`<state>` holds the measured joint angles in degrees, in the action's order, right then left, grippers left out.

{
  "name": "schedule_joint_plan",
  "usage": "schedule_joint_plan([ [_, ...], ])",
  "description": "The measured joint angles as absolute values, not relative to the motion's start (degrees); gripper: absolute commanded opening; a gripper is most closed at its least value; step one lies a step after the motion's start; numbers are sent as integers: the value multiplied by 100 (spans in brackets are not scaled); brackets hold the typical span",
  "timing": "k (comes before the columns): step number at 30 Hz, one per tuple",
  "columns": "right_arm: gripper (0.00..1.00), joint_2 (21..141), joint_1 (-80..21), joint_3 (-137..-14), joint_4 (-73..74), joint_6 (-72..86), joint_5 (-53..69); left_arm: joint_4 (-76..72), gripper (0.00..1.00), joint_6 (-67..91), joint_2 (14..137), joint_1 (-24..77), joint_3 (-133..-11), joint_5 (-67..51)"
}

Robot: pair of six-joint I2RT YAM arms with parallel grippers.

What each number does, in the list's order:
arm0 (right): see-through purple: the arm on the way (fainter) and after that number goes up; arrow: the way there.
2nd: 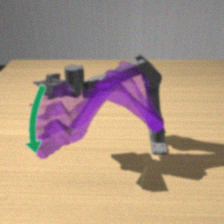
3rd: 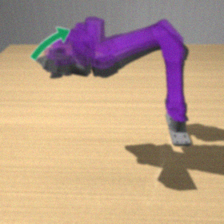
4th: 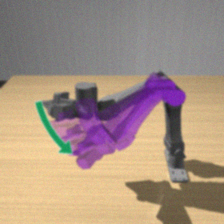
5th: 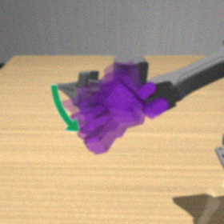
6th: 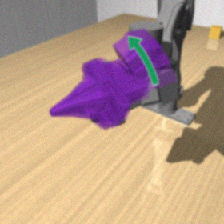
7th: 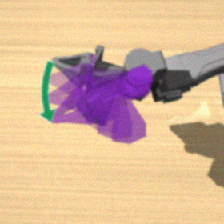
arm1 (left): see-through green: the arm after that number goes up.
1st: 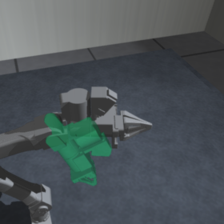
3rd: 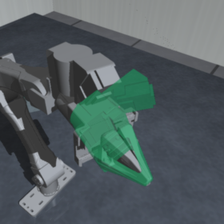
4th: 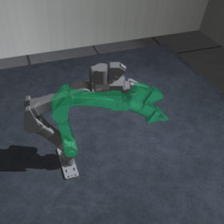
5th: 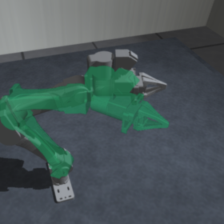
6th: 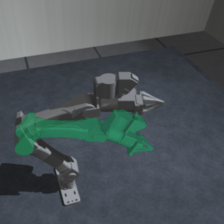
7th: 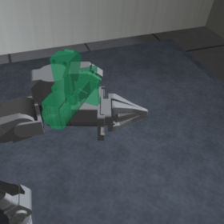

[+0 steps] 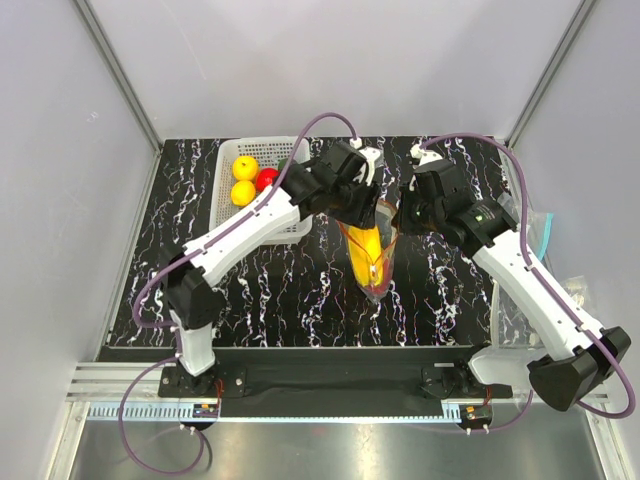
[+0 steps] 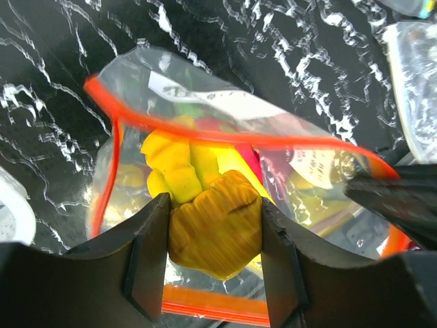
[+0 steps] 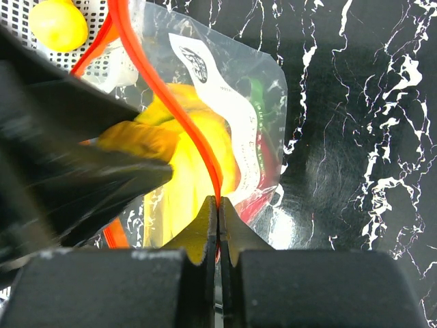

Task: Place the food in the zip-top bag and seal the zipper
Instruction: Adjust the fake fruit in the zipper food storage bag.

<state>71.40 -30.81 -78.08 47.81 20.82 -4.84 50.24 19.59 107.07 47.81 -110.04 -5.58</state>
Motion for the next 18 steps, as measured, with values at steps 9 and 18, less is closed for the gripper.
schedule_joint_plan([
  [9,0,7107,-3079,-7806,4781,2084,-486,2969,16,1122,8750,4901,-8604,-401],
  [18,0,7100,-3079,-7789,4775,2082,-484,36,18,19,7636,5256,-6222,-102],
])
